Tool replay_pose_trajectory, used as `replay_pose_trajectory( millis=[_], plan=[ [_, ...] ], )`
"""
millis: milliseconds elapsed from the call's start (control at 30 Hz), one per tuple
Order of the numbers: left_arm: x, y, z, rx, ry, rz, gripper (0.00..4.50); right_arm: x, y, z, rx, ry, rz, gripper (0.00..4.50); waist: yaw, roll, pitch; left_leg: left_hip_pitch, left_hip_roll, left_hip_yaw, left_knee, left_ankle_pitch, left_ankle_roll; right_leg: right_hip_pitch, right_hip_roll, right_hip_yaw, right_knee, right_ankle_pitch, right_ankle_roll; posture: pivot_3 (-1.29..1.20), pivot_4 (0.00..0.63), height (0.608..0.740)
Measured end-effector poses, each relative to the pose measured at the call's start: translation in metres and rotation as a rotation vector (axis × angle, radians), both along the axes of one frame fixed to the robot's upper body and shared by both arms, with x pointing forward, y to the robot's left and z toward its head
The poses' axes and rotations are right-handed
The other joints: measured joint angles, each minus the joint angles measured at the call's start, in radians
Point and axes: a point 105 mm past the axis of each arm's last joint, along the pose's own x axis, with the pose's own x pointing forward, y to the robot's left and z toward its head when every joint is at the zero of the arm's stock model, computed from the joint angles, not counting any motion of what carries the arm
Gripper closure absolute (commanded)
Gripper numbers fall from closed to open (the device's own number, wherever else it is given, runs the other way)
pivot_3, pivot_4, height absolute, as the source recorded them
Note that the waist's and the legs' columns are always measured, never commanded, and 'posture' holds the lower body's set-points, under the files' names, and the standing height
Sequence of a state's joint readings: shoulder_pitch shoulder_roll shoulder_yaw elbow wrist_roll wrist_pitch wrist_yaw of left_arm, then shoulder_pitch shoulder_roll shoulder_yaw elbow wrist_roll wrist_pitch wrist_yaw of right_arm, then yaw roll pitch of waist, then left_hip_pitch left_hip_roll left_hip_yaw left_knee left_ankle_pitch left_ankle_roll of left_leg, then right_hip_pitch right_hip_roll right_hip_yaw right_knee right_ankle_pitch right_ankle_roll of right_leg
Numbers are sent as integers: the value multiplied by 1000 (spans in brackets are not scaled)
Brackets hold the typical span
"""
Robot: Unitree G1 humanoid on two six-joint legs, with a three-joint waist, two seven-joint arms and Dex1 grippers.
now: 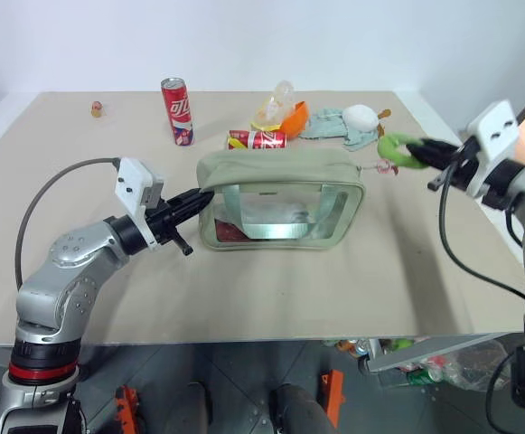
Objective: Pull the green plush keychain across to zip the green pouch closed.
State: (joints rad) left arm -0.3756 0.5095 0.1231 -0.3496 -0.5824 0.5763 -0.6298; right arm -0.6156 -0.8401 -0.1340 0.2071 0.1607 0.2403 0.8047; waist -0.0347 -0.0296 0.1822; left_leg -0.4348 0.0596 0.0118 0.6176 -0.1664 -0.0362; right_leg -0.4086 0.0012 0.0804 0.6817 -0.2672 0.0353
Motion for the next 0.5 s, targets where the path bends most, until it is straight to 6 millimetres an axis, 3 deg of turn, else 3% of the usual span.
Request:
replay_pose_trajectory(
  millis=[67, 233, 333, 500],
  plan=[
    [2, 0, 0, -10, 0, 18, 4500, 4, 14, -33, -47, 53, -16, 4445, -4, 0, 0, 0, 0, 0, 0, 1, -1, 0, 0, 0, 0, 0, 0, 0, 150, 740],
    [3, 0, -1, -9, 2, 34, 4500, 9, 39, -73, -70, 100, -25, 4445, -9, -1, 0, 1, 0, 0, 2, 3, -1, 2, 0, 0, 0, 0, 6, 0, 150, 740],
    [4, 0, -1, -12, 2, 49, 4500, 9, 56, -107, -91, 137, -8, 4445, -11, -1, 0, 2, 0, 1, 2, 3, -2, 2, 0, 1, 0, 1, 7, 0, 150, 740],
    [6, 1, -1, -23, 5, 67, 4500, 17, 59, -115, -46, 106, -39, 4445, -14, -1, -1, 4, 0, 2, 2, 3, -2, 3, 1, 3, 0, 1, 7, 0, 150, 740]
  ],
)
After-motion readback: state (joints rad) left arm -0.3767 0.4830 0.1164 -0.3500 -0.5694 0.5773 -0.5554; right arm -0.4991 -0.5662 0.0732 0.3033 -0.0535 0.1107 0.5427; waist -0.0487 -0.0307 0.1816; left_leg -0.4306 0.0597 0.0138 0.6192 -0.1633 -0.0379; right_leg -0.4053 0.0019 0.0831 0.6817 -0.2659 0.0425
